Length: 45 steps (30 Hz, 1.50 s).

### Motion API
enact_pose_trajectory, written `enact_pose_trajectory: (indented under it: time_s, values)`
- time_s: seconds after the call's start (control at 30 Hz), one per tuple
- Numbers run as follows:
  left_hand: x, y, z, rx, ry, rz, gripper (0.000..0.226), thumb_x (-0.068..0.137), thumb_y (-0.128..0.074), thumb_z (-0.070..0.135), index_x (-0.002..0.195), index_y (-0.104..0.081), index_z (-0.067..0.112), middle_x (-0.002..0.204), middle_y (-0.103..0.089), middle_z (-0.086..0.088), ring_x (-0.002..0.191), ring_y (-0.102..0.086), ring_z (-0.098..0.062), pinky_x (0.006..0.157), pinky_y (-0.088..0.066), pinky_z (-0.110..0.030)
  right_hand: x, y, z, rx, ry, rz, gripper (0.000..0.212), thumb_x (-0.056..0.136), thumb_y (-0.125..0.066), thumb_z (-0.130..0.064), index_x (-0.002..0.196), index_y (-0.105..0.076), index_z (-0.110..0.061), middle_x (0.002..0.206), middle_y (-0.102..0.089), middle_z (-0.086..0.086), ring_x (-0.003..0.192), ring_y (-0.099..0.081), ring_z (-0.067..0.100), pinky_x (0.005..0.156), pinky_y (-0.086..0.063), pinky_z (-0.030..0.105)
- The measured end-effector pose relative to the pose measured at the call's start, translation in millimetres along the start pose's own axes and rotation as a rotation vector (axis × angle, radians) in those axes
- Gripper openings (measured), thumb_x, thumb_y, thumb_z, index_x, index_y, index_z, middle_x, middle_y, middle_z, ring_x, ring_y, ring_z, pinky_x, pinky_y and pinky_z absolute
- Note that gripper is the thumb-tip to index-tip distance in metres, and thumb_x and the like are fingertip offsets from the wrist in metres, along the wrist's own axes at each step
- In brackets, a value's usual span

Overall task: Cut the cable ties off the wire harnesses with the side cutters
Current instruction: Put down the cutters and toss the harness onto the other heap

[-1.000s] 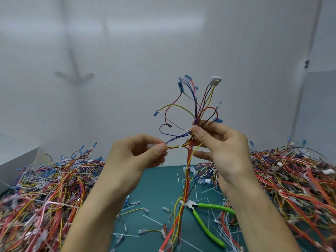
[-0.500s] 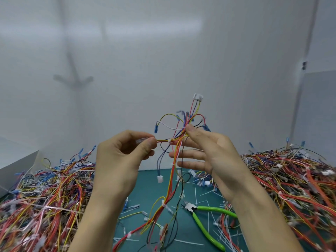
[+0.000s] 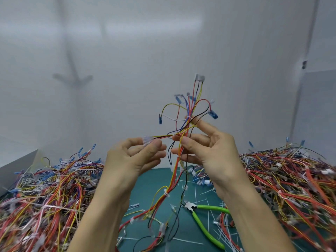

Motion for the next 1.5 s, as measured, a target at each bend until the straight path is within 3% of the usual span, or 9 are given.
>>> enact_pose_trajectory:
  time_s: [0.17, 0.27, 0.37, 0.57, 0.73, 0.9, 1.07, 1.23, 1.5]
  values:
    - [-3.2, -16.1, -18.1, 0.505, 0.077, -0.306, 0.058, 0.071, -0.055, 0.067, 0.093, -0.071, 0.015, 0.085, -0.078, 0.003, 0.081, -0.074, -0.013, 0.085, -0.055, -0.035, -0.1, 3.3, -3.7, 0.030, 0.063, 0.081, 0.044, 0.091, -0.064, 0.000, 0.114, -0.058, -0.036, 0.090, -0.078, 0.003, 0.073, -0.076, 0.022, 0.060, -0.057, 0.022]
    - [-10.5, -28.0, -19.2, 0.616, -0.016, -0.511, 0.039, 0.076, -0.066, 0.060, 0.090, -0.075, 0.024, 0.090, -0.077, 0.003, 0.086, -0.073, -0.013, 0.092, -0.054, -0.038, -0.2, 9.1, -5.0, 0.033, 0.077, 0.132, 0.047, 0.091, -0.065, 0.000, 0.120, -0.055, -0.036, 0.089, -0.079, 0.001, 0.073, -0.076, 0.022, 0.059, -0.058, 0.023]
    - [-6.9, -26.8, -22.4, 0.700, -0.067, -0.489, 0.016, 0.086, -0.071, 0.038, 0.085, -0.074, 0.023, 0.084, -0.077, 0.006, 0.077, -0.073, -0.012, 0.082, -0.057, -0.035, 0.6, 12.5, -5.0, 0.028, 0.083, 0.164, 0.053, 0.091, -0.065, 0.000, 0.135, -0.051, -0.027, 0.089, -0.079, 0.001, 0.074, -0.076, 0.022, 0.060, -0.057, 0.023]
    - [-2.8, -10.9, -33.2, 0.897, -0.030, -0.497, 0.022, 0.085, -0.072, 0.042, 0.080, -0.072, 0.020, 0.076, -0.075, 0.007, 0.068, -0.071, -0.008, 0.068, -0.055, -0.024, 0.9, 19.4, -6.6, 0.041, 0.109, 0.214, 0.058, 0.092, -0.064, -0.001, 0.143, -0.047, -0.020, 0.089, -0.079, 0.001, 0.071, -0.075, 0.021, 0.060, -0.056, 0.021]
    - [10.8, 19.1, -38.6, 1.130, 0.004, -0.388, 0.025, 0.080, -0.075, 0.047, 0.073, -0.071, 0.023, 0.051, -0.049, 0.009, 0.048, -0.038, -0.005, 0.055, -0.030, -0.028, 2.1, 29.8, -8.7, 0.097, 0.118, 0.278, 0.060, 0.091, -0.064, 0.001, 0.145, -0.045, -0.017, 0.087, -0.078, 0.004, 0.067, -0.074, 0.020, 0.058, -0.056, 0.022]
    - [14.5, 41.8, -44.7, 1.266, 0.074, -0.336, 0.012, 0.087, -0.071, 0.034, 0.081, -0.073, 0.024, 0.071, -0.070, 0.007, 0.065, -0.061, -0.004, 0.064, -0.047, -0.024, 2.9, 37.6, -10.2, 0.124, 0.120, 0.324, 0.061, 0.091, -0.064, 0.000, 0.147, -0.043, -0.013, 0.088, -0.079, 0.004, 0.068, -0.074, 0.019, 0.058, -0.056, 0.021]
    - [15.7, 63.2, -48.4, 1.000, 0.228, -0.201, 0.018, 0.098, -0.058, 0.027, 0.090, -0.072, 0.019, 0.084, -0.075, -0.001, 0.073, -0.073, -0.016, 0.069, -0.061, -0.030, 3.4, 42.4, -8.9, 0.131, 0.078, 0.335, 0.062, 0.091, -0.065, -0.001, 0.148, -0.042, -0.013, 0.092, -0.078, 0.005, 0.071, -0.075, 0.020, 0.056, -0.056, 0.021]
    - [14.9, 62.3, -35.9, 0.611, 0.224, -0.070, 0.016, 0.100, -0.054, 0.021, 0.100, -0.070, 0.017, 0.088, -0.075, -0.011, 0.077, -0.075, -0.027, 0.067, -0.063, -0.032, 5.5, 42.3, -2.2, 0.156, 0.022, 0.321, 0.061, 0.091, -0.063, 0.000, 0.147, -0.042, -0.012, 0.089, -0.078, 0.006, 0.069, -0.074, 0.018, 0.056, -0.056, 0.021]
    - [10.4, 50.8, -13.6, 0.074, 0.173, -0.101, 0.025, 0.099, -0.048, 0.010, 0.118, -0.064, 0.015, 0.089, -0.076, -0.013, 0.089, -0.074, -0.031, 0.062, -0.060, -0.024, 8.2, 48.0, 4.1, 0.163, -0.030, 0.324, 0.060, 0.092, -0.063, -0.002, 0.148, -0.043, -0.011, 0.091, -0.078, 0.006, 0.069, -0.074, 0.017, 0.058, -0.057, 0.023]
Point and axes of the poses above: each hand's wrist, its own x-axis towards the middle knuckle, its own y-axis out of the back of the hand, z = x × y, the point moved 6 cm from there along x, towards the middle knuckle
